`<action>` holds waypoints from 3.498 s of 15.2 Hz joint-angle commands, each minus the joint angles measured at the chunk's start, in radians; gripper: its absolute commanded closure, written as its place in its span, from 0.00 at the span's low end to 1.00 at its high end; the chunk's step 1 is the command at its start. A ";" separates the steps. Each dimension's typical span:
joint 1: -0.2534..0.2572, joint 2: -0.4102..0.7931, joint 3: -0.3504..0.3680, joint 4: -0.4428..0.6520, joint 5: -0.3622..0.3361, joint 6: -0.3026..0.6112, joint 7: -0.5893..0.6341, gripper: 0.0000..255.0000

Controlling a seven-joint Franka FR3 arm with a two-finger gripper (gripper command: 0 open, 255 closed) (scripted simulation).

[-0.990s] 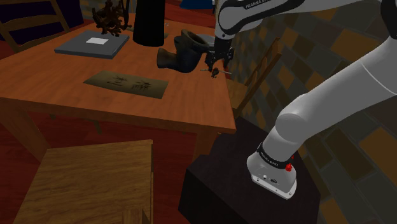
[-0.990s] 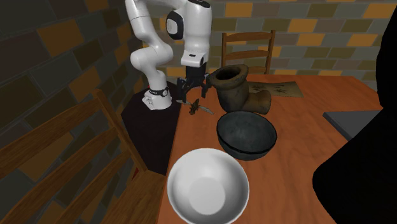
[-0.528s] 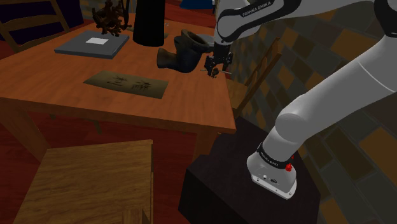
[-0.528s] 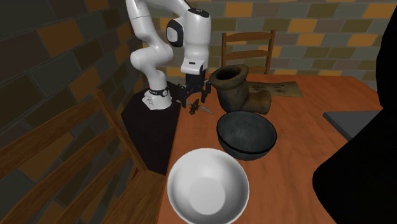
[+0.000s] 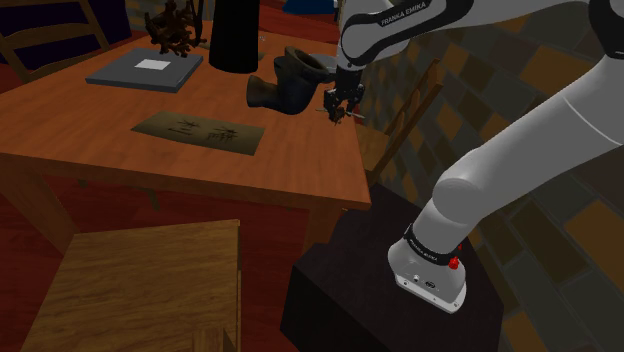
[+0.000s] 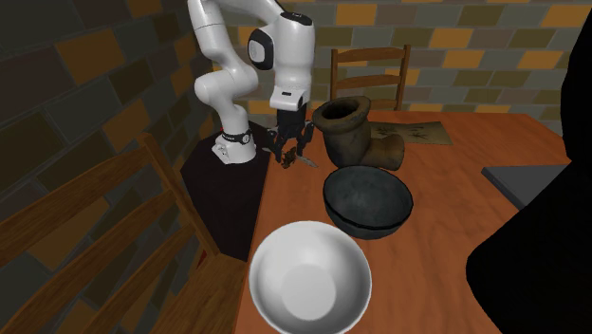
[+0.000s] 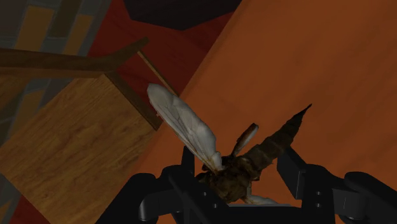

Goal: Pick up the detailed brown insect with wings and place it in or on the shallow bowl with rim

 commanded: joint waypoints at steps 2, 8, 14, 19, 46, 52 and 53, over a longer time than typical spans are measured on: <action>0.000 0.001 0.000 -0.001 0.000 -0.001 0.000 1.00; 0.000 -0.010 0.001 0.016 0.002 -0.029 -0.003 1.00; 0.002 -0.040 0.004 0.073 0.008 -0.115 -0.012 1.00; 0.003 -0.058 0.007 0.126 0.012 -0.185 -0.019 1.00; 0.008 0.213 0.000 0.651 0.044 -0.437 -0.067 1.00; -0.001 0.473 -0.010 0.963 0.070 -0.488 -0.093 1.00; -0.003 0.520 -0.011 1.026 0.075 -0.503 -0.098 1.00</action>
